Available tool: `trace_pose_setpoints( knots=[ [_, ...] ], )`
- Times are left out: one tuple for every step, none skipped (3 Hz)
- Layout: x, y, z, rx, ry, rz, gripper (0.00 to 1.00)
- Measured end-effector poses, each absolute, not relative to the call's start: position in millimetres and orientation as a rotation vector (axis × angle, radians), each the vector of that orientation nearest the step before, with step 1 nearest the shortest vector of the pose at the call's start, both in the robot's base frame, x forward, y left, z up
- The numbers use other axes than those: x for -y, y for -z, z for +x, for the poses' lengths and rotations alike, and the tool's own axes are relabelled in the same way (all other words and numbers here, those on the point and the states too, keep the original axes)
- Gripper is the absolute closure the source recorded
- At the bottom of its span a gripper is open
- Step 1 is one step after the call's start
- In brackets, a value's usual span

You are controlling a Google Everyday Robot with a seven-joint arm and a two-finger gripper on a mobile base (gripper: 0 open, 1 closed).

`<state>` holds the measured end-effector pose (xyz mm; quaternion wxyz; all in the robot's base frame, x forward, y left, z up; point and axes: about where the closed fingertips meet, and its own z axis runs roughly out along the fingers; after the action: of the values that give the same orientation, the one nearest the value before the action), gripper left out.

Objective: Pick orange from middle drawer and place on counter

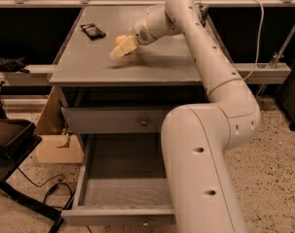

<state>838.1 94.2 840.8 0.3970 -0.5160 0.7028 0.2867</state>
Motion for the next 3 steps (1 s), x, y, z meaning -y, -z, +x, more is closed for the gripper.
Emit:
trace_pose_setpoints(
  knots=[
    [-84, -863, 828, -1.702, -0.767, -1.319, 0.0],
    [-46, -902, 807, -1.619, -0.788, -1.321, 0.0],
    [11, -932, 782, -1.641, -0.729, -1.319, 0.0]
  ],
)
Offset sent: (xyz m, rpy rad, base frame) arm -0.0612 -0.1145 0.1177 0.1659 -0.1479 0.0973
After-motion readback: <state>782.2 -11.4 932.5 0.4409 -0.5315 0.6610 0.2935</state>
